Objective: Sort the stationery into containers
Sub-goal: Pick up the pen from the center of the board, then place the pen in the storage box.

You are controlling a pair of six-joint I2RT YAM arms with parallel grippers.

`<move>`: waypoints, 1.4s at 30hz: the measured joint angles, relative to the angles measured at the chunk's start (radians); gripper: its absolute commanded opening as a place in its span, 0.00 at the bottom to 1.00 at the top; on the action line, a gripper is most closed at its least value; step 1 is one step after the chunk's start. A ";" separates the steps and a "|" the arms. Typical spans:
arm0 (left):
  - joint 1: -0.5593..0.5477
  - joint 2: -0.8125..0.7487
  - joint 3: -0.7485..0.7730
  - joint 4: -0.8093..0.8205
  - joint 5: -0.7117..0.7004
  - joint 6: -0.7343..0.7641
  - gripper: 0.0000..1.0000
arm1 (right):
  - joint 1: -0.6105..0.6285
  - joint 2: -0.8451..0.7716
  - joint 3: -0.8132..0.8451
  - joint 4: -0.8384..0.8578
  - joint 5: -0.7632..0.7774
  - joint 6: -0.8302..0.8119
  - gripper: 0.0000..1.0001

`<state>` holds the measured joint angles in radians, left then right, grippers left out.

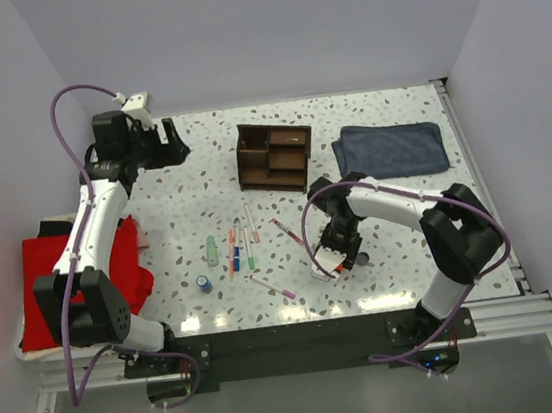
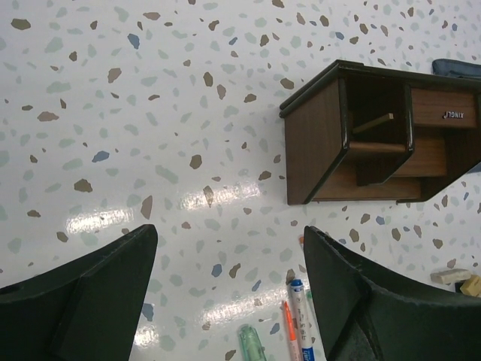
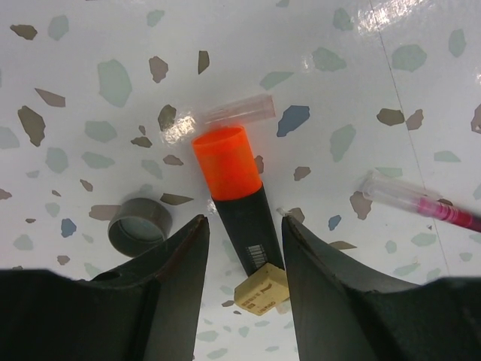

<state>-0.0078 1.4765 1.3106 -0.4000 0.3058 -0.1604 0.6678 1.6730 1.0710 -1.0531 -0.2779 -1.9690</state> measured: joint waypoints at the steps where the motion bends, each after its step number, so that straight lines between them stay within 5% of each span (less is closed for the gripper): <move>1: 0.002 0.000 0.000 0.000 0.000 0.000 0.84 | 0.000 0.003 -0.001 0.003 0.000 -0.001 0.47; 7: 0.028 0.000 0.000 0.000 0.000 0.000 0.84 | 0.003 0.037 -0.029 0.040 0.002 -0.003 0.43; 14: 0.032 0.000 0.000 0.000 0.004 -0.004 0.84 | 0.011 0.055 -0.025 0.054 0.009 -0.006 0.03; 21: 0.032 0.009 0.004 -0.002 0.014 -0.003 0.83 | 0.024 0.057 0.121 -0.016 -0.016 0.105 0.00; 29: 0.033 0.113 0.080 -0.011 0.063 -0.002 0.82 | 0.002 0.164 0.714 -0.109 -0.266 0.542 0.00; 35: 0.033 0.201 0.112 -0.015 0.108 -0.003 0.81 | -0.059 0.254 0.738 -0.067 -0.508 0.959 0.00; 42: 0.033 0.257 0.166 -0.035 0.114 0.008 0.80 | -0.156 0.266 0.697 0.313 -0.653 1.501 0.00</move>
<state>0.0254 1.7336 1.4765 -0.4347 0.4198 -0.1524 0.5117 1.9392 1.7683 -0.7399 -0.9314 -0.4679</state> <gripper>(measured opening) 0.807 0.346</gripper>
